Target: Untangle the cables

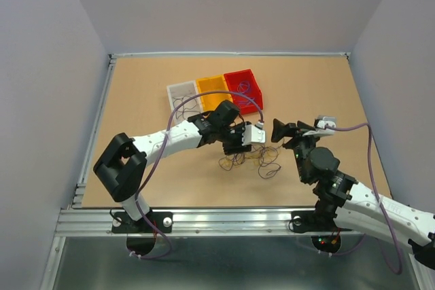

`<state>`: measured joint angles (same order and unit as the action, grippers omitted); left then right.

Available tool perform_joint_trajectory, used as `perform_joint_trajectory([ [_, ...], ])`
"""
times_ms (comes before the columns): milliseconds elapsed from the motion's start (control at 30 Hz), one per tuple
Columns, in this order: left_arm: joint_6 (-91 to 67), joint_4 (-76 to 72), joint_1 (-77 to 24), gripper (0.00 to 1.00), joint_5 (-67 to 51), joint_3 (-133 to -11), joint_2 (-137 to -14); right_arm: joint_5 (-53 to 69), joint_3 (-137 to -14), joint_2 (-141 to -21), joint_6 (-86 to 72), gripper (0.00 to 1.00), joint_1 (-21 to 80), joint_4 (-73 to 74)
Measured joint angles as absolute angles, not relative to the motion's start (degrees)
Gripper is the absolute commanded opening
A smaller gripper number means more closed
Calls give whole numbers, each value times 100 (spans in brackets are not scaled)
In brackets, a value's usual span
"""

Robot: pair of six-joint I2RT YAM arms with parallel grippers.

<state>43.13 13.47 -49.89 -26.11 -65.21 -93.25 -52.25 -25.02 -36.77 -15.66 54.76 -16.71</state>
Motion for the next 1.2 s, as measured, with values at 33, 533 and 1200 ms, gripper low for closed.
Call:
perform_joint_trajectory([
  [33,4324,1341,-4984,57,-2580,-6521,-9367,-5229,-2482,-3605,-1573,90,5481,-1669],
  [533,4270,1129,-4978,0,-2036,-6521,-9854,-5301,-2342,-2860,-1629,89,5478,-1702],
  [1200,3774,1437,-4567,0,-3205,-6888,-8665,-4525,-2018,-2773,-1594,83,5478,-2137],
])
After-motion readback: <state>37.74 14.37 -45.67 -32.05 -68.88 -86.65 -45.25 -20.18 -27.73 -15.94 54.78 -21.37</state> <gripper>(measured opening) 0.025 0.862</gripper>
